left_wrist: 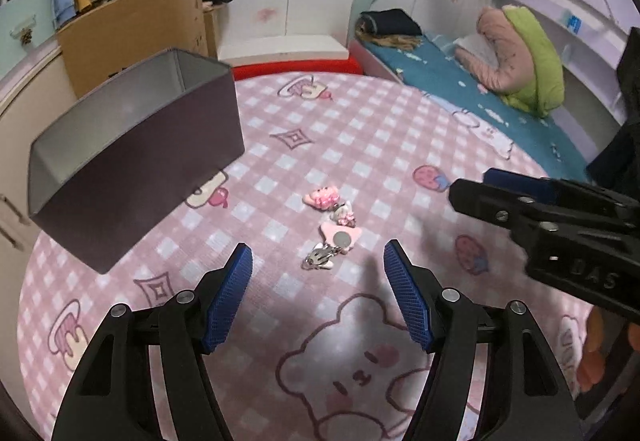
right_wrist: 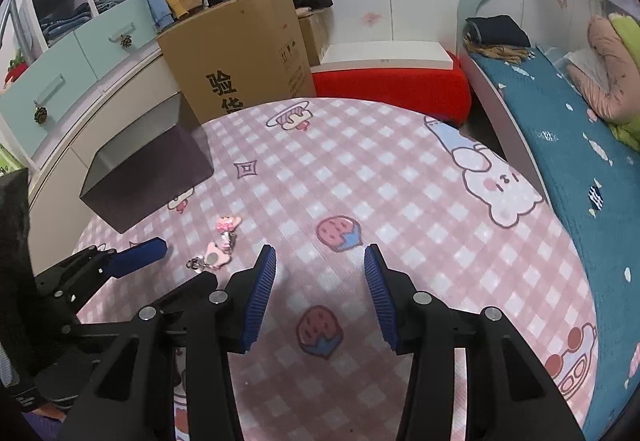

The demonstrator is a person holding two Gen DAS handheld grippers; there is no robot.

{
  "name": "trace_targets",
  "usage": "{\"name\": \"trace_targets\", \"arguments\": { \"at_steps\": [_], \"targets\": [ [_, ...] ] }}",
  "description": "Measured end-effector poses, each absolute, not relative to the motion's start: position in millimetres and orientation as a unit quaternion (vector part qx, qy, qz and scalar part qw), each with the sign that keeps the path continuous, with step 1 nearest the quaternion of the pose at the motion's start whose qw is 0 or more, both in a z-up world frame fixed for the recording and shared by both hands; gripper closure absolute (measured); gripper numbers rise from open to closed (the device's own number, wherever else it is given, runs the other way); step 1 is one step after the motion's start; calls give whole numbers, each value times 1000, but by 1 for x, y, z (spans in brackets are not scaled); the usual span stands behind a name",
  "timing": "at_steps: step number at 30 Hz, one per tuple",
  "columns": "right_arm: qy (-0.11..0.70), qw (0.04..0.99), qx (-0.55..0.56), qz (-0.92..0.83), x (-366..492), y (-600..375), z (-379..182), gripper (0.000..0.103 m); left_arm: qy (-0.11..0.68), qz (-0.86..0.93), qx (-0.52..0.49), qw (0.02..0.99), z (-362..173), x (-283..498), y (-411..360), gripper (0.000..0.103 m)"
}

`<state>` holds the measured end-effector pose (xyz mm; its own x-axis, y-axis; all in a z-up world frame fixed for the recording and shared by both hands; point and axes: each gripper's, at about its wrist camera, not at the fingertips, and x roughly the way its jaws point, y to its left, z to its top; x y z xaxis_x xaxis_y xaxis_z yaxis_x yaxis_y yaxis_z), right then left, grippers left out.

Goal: Organize jewelry
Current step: 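Move both tools back toward the last earring and pink charm, then grasp a silver earring with the left tool while the right tool grasps a pink pig charm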

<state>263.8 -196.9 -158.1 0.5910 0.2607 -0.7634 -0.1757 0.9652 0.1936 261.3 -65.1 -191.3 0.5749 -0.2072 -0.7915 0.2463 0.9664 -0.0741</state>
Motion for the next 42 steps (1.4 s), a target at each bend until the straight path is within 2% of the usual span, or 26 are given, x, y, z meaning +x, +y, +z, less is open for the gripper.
{"name": "trace_targets", "arguments": {
  "at_steps": [3, 4, 6, 9, 38, 39, 40, 42],
  "targets": [
    [437, 889, 52, 126, 265, -199, -162, 58, 439, -121, 40, 889, -195, 264, -71, 57],
    [438, 889, 53, 127, 265, -200, -163, 58, 438, -120, 48, 890, -195, 265, -72, 59],
    [439, 888, 53, 128, 266, -198, -164, 58, 436, -115, 59, 891, -196, 266, -74, 74],
    [439, 887, 53, 131, 267, -197, -165, 58, 433, -110, 60, 893, -197, 266, -68, 87],
    [443, 882, -34, 154, 285, -106, -176, 58, 432, -71, -3, 899, -184, 256, 5, 87],
    [442, 883, -35, 154, 285, -106, -176, 60, 432, -71, -3, 899, -184, 256, 6, 87],
    [440, 884, -44, 149, 285, -105, -176, 71, 432, -71, -4, 899, -184, 256, 6, 87],
    [437, 886, -59, 144, 285, -103, -175, 82, 434, -72, -5, 898, -184, 257, 6, 87]
  ]
}}
